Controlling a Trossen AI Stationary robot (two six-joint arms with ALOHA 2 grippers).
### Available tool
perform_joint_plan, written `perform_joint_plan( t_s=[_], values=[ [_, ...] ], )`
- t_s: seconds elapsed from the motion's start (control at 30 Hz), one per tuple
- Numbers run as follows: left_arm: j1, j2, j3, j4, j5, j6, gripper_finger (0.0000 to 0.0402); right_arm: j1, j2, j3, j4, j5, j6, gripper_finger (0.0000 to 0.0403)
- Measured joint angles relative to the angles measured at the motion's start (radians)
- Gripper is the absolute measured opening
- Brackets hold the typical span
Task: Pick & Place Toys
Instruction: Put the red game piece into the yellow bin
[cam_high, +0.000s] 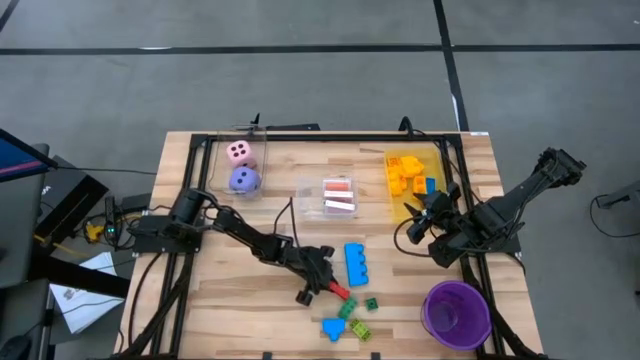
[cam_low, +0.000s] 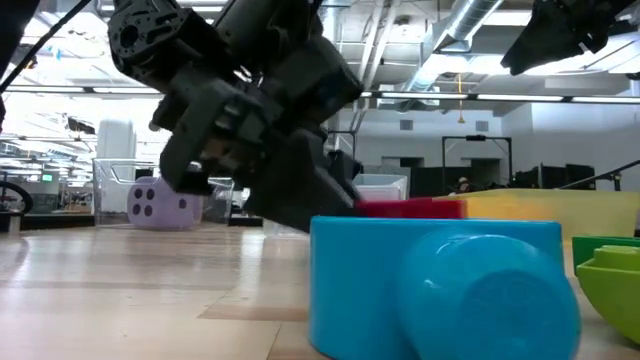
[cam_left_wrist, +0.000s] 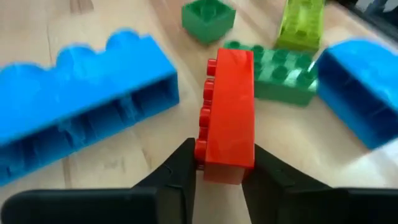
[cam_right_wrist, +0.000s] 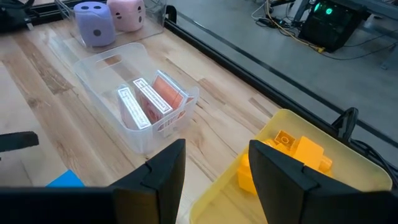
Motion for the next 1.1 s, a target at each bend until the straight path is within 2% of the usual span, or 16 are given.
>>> perform_joint_plan(
  t_s=[0.23,0.3,0.47,0.77,0.97,1.1],
  values=[
    [0.009,-0.016,0.0,0.021,-0.002,-0.005,0.0088,0.001,0.0,0.0,0.083,-0.023,-0.112,0.017],
    [0.011,-0.018,0.0,0.04,-0.031,-0.008,0.0088,0.001,0.0,0.0,0.133,-0.023,-0.163,0.017],
    [0.008,-0.046,0.0,0.042,-0.189,-0.005,0.0088,0.001,0.021,0.0,0.328,-0.052,-0.352,0.017],
    [-0.07,-0.159,0.0,0.046,-0.558,0.084,0.0088,0.001,0.15,0.0,0.758,-0.27,-0.876,0.017],
    [-0.115,-0.182,0.0,0.043,-0.652,0.089,0.0088,-0.007,0.239,0.0,0.979,-0.403,-1.103,0.017],
    [-0.122,-0.182,0.0,0.029,-0.706,0.089,0.0088,-0.021,0.261,0.0,1.095,-0.508,-1.152,0.017]
  ],
)
